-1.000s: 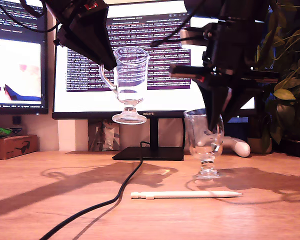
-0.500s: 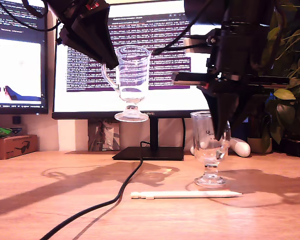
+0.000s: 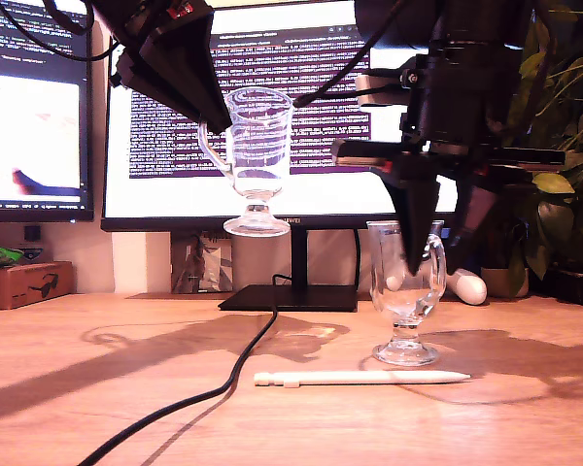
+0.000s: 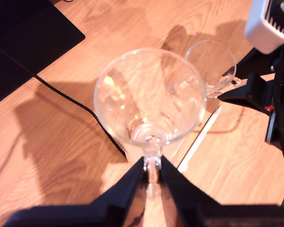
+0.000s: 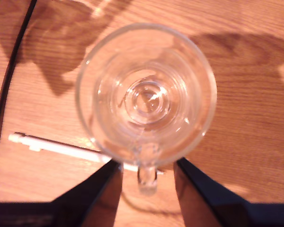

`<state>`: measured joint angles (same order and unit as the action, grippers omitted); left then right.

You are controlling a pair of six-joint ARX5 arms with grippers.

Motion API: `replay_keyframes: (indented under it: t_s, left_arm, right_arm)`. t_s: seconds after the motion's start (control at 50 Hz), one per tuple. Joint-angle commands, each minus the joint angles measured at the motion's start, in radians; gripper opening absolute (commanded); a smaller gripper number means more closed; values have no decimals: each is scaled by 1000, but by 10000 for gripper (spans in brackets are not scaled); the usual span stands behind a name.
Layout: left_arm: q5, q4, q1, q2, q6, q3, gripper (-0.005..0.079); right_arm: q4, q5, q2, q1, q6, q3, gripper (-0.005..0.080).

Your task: Pick the small glass cups in front of you with each of your hands, and place them behind the white pen

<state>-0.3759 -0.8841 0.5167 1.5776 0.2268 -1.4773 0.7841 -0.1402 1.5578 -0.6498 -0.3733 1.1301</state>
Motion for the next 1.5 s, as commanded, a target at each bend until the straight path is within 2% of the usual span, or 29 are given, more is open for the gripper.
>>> replay_keyframes:
  t_s: [0.0, 0.3, 0.66, 0.9, 1.08, 1.34, 1.48]
  left_arm:
    - [-13, 25, 1, -14, 13, 13, -19]
    - [-21, 66, 2, -13, 13, 67, -19]
    - [-28, 261, 27, -15, 9, 237, -19]
    - [8, 416, 97, -15, 13, 359, -19]
    - [48, 551, 111, -19, 39, 450, -19]
    - [41, 688, 113, -21, 72, 487, -19]
    - [40, 698, 109, -21, 81, 493, -19]
  right_arm:
    - [-2, 1, -68, -9, -6, -17, 358]
    - [79, 0, -291, -8, -21, -17, 375]
    - [171, -28, -492, 11, -23, -17, 375]
    - [232, -29, -550, 71, -20, -17, 375]
    - [267, -29, -574, 98, -13, -17, 375]
    - [275, -28, -581, 103, -12, -17, 375]
    - [271, -28, -581, 103, -12, -17, 375]
